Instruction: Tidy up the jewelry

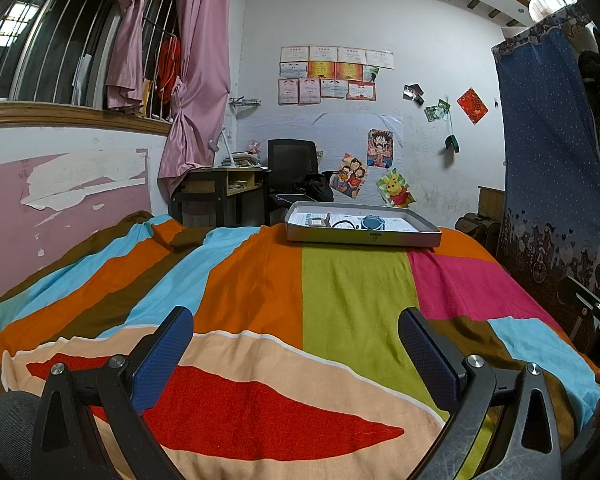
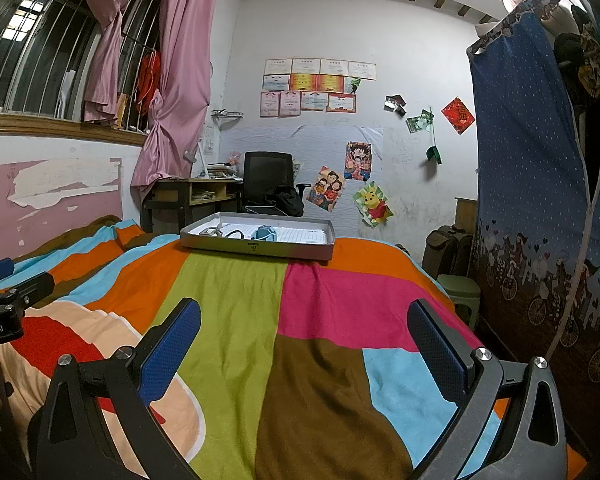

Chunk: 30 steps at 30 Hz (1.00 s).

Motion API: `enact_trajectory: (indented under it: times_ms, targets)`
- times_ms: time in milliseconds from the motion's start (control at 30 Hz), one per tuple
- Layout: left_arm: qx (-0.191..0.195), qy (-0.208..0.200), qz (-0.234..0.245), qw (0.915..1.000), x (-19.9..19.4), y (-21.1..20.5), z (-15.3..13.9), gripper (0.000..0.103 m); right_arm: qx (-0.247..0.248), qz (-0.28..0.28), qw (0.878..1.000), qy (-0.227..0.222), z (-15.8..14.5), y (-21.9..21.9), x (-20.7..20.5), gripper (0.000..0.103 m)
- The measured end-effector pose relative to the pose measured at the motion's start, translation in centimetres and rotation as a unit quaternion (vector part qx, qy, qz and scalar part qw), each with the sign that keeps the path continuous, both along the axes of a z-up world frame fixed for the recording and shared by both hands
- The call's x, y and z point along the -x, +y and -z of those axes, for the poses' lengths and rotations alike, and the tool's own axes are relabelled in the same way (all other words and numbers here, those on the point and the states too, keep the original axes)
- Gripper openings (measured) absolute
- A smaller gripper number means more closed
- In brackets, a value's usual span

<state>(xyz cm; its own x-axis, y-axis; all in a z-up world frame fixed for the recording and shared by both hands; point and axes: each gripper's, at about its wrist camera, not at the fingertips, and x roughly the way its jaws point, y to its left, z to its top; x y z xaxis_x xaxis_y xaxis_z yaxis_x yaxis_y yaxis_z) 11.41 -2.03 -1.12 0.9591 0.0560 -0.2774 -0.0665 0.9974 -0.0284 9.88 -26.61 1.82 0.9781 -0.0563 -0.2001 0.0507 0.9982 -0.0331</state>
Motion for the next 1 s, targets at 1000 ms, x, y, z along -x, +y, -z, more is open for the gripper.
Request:
enact_trajectory:
  times_ms: [1000]
  targets:
    - [-0.014, -0.008, -0.003, 0.9999, -0.8, 1.2, -0.7, 0.103, -0.001, 0.000, 1.000, 0.000, 0.1, 0.0, 0.0, 0.101]
